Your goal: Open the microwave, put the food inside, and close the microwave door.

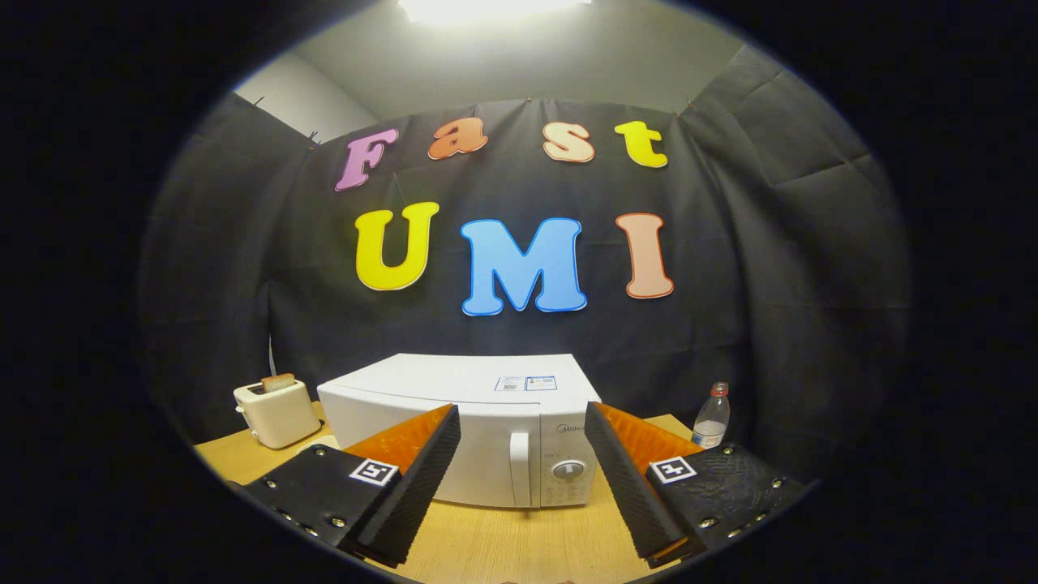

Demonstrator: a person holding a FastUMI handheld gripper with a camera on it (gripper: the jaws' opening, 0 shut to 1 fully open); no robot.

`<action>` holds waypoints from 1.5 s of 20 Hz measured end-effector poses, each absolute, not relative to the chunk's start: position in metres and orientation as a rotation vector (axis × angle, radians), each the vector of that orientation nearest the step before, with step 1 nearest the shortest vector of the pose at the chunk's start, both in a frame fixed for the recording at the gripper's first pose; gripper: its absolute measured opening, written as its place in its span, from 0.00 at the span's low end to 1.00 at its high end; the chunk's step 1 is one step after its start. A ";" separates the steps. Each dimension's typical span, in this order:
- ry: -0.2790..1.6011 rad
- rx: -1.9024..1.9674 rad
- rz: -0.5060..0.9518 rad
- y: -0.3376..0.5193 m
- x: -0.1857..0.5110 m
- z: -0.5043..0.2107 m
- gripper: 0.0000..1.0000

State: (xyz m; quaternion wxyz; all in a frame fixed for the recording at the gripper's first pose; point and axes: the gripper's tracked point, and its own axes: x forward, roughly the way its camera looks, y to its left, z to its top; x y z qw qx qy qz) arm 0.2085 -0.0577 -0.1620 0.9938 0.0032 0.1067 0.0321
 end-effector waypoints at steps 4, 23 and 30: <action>0.256 0.024 0.059 -0.059 0.234 -0.192 0.97; 0.553 0.009 0.072 -0.043 0.278 -0.322 0.48; 0.568 -0.015 0.052 -0.046 0.281 -0.321 0.26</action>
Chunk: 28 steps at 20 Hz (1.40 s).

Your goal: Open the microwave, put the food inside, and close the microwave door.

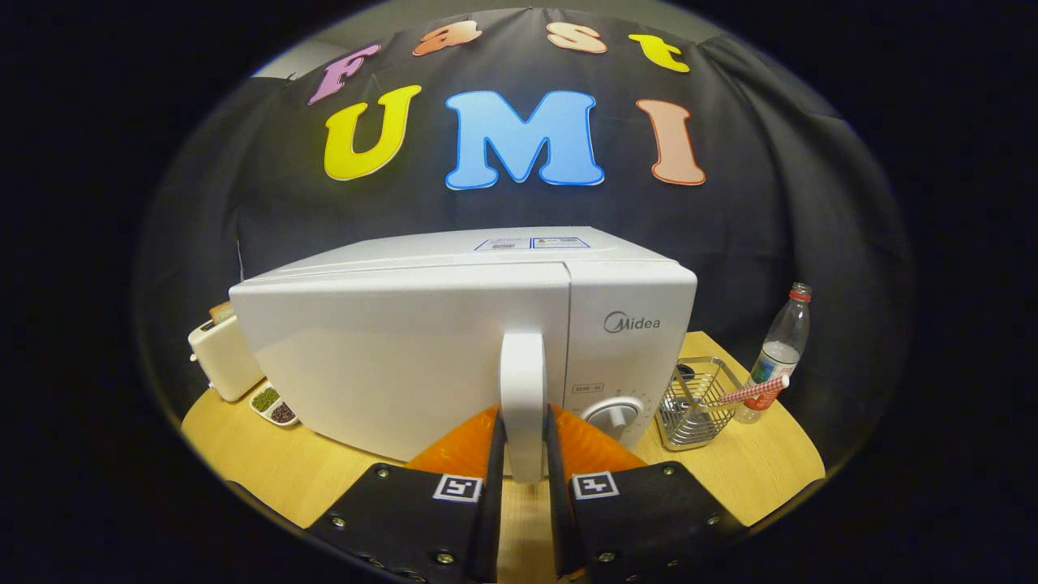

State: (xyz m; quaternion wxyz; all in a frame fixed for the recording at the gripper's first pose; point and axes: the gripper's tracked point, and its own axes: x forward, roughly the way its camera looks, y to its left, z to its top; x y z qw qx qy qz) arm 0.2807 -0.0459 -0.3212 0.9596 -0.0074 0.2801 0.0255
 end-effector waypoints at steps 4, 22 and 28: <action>0.578 -0.019 0.058 -0.044 0.277 -0.319 0.15; 0.658 -0.035 0.014 -0.008 0.167 -0.300 0.14; 0.682 0.000 -0.013 0.027 0.121 -0.291 0.18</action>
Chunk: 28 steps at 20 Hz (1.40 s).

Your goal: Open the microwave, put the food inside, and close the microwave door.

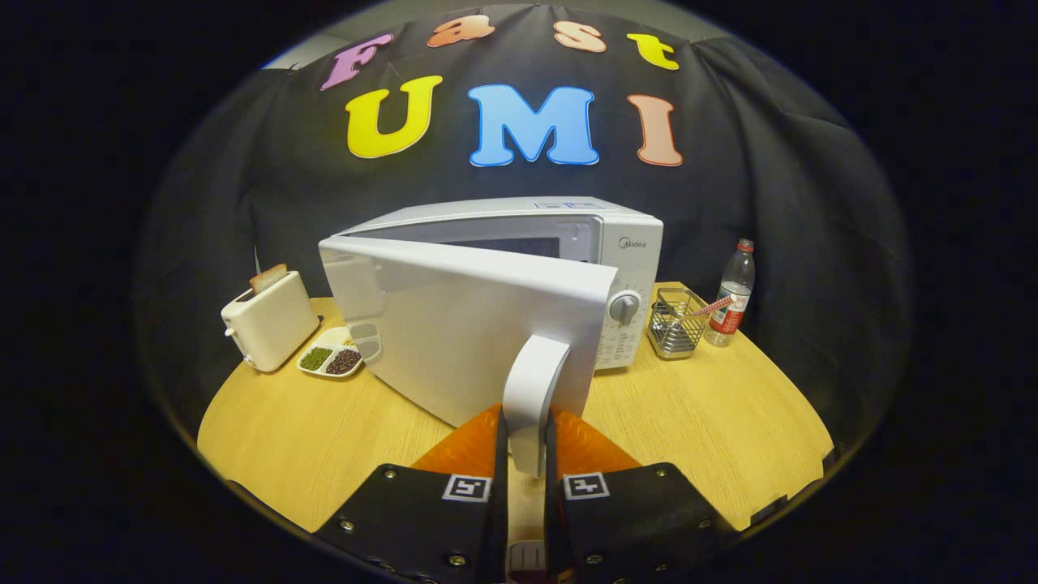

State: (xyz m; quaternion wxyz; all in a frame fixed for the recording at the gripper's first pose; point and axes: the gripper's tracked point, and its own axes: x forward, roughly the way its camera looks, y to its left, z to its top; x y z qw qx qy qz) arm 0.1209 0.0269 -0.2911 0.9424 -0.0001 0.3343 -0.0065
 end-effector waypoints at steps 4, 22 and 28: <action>0.676 -0.003 0.008 0.053 0.094 -0.287 0.21; 0.587 -0.052 0.058 0.184 0.012 -0.276 0.23; 0.586 -0.059 0.195 0.238 -0.010 -0.280 0.25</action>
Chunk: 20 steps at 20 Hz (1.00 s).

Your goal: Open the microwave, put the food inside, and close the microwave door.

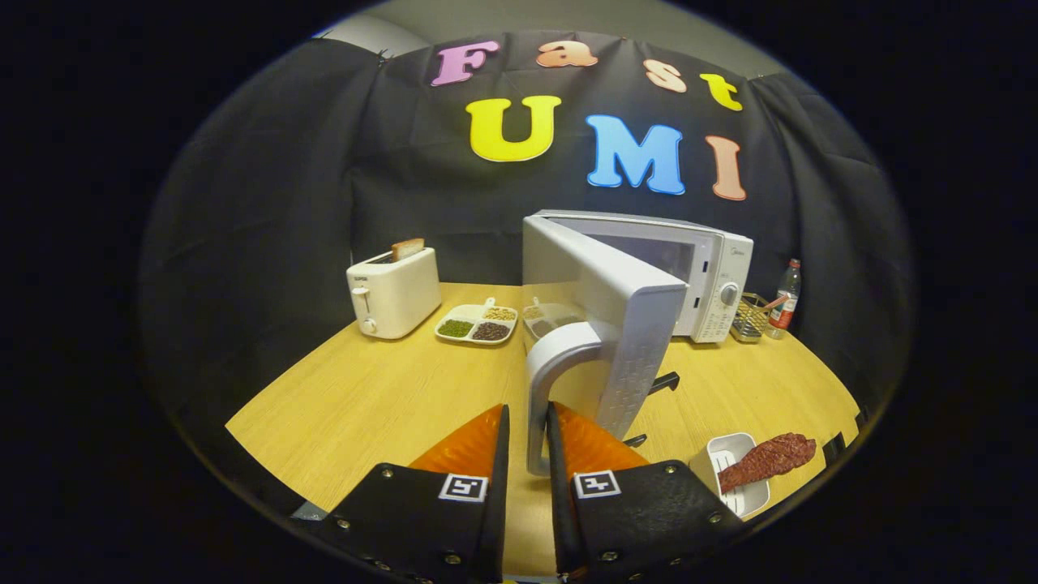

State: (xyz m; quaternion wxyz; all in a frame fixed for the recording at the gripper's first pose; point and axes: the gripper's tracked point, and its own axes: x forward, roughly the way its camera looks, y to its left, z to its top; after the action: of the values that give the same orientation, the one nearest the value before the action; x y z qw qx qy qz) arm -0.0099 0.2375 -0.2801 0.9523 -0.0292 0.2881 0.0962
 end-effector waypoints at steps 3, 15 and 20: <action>0.584 -0.037 0.330 0.268 -0.023 -0.281 0.27; 0.463 0.025 0.450 0.212 -0.053 -0.209 0.99; 0.461 0.080 0.270 0.134 -0.023 -0.207 0.99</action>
State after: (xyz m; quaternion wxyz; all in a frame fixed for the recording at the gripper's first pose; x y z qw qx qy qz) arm -0.0227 0.1338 -0.2072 0.9637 0.0396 0.2279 0.1335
